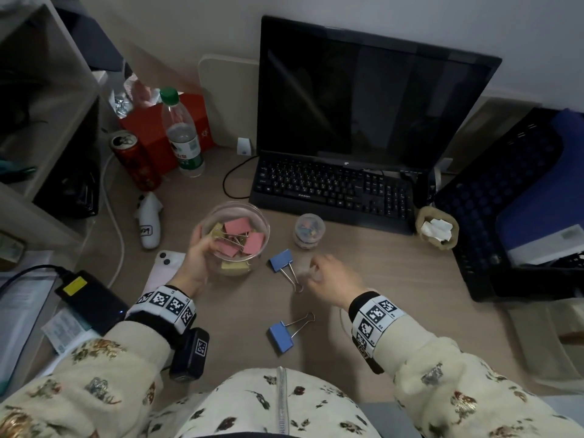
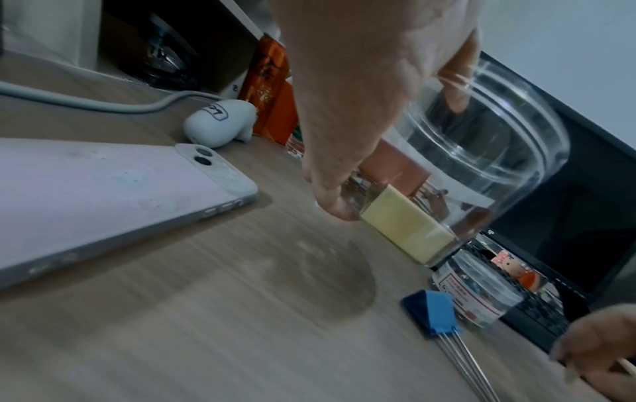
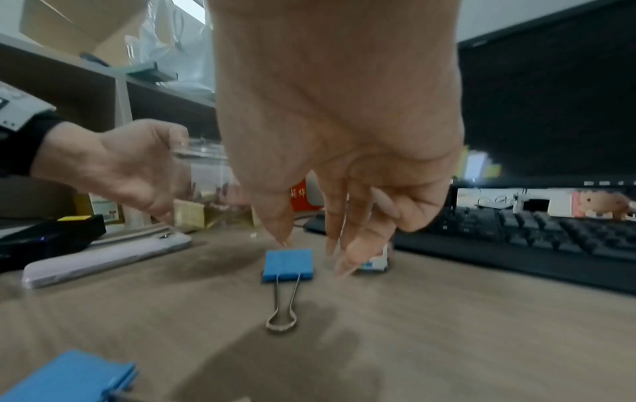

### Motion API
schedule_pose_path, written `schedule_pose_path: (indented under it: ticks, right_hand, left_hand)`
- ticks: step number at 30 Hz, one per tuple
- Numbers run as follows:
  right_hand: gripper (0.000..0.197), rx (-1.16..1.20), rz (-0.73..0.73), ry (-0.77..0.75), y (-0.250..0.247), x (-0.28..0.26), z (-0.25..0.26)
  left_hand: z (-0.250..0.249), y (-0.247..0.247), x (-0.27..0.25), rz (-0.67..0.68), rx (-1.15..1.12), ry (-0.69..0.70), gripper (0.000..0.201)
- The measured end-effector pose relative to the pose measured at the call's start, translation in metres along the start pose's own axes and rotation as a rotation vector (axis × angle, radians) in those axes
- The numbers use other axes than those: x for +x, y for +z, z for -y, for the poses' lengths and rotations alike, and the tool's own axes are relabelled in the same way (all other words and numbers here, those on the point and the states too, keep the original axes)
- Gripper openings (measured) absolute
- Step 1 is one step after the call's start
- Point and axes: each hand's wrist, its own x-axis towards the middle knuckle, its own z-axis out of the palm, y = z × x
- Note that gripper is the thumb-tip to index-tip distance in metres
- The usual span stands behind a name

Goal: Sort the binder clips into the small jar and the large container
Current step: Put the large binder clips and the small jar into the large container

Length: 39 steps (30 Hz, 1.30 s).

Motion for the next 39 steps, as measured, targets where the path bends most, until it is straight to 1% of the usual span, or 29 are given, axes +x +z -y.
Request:
schedule_pose_path:
  ticks: [1,4,7,9,11,14,16,20,23,26,29,32,34,36,39]
  right_hand:
    - [0.035,0.007,0.026,-0.004,0.006,0.002,0.002]
    - [0.042,-0.03,0.041,-0.002,0.025,0.01,0.008]
    - [0.038,-0.012,0.085,0.012,0.035,0.019,0.016]
    - [0.034,-0.022,0.113,0.028,0.035,0.024,0.017]
    - [0.031,-0.063,0.141,0.031,0.036,0.028,0.016]
    - [0.029,-0.11,0.158,0.039,0.04,0.027,0.012]
    - [0.03,-0.13,0.159,0.061,0.044,0.024,0.008]
    - [0.032,-0.148,0.125,0.135,0.048,0.018,0.001]
    - [0.032,-0.173,0.059,0.152,0.043,0.015,-0.001]
    - [0.042,-0.151,-0.043,0.132,0.041,0.01,-0.002]
    - [0.047,-0.099,-0.032,0.079,0.044,0.008,-0.002]
    - [0.041,-0.123,0.013,0.061,0.047,0.008,-0.001]
    - [0.033,-0.161,0.06,0.09,0.048,0.008,-0.002]
    - [0.03,-0.171,0.1,0.116,0.048,0.007,-0.006]
    - [0.025,-0.121,0.081,0.105,0.043,0.005,-0.015]
  left_hand:
    - [0.0,-0.003,0.001,-0.009,-0.014,-0.003,0.075]
    - [0.002,-0.006,0.001,0.0,-0.015,0.006,0.068]
    - [0.006,-0.006,0.0,0.03,-0.007,-0.017,0.08]
    - [0.009,-0.005,-0.002,0.042,0.014,-0.051,0.084]
    - [0.01,-0.002,-0.003,0.046,0.018,-0.076,0.081]
    - [0.01,0.005,-0.01,0.077,-0.008,-0.07,0.07]
    - [0.011,0.009,-0.014,0.101,0.002,-0.072,0.071]
    - [0.014,0.011,-0.017,0.129,0.05,-0.096,0.079]
    - [0.015,0.016,-0.021,0.147,0.073,-0.101,0.069]
    - [0.013,0.021,-0.026,0.164,0.095,-0.095,0.061]
    - [0.013,0.023,-0.029,0.155,0.099,-0.096,0.06]
    - [0.012,0.02,-0.03,0.159,0.106,-0.097,0.064]
    - [0.012,0.018,-0.03,0.161,0.105,-0.095,0.064]
    - [0.013,0.017,-0.03,0.151,0.091,-0.096,0.063]
    - [0.016,0.018,-0.031,0.144,0.094,-0.096,0.064]
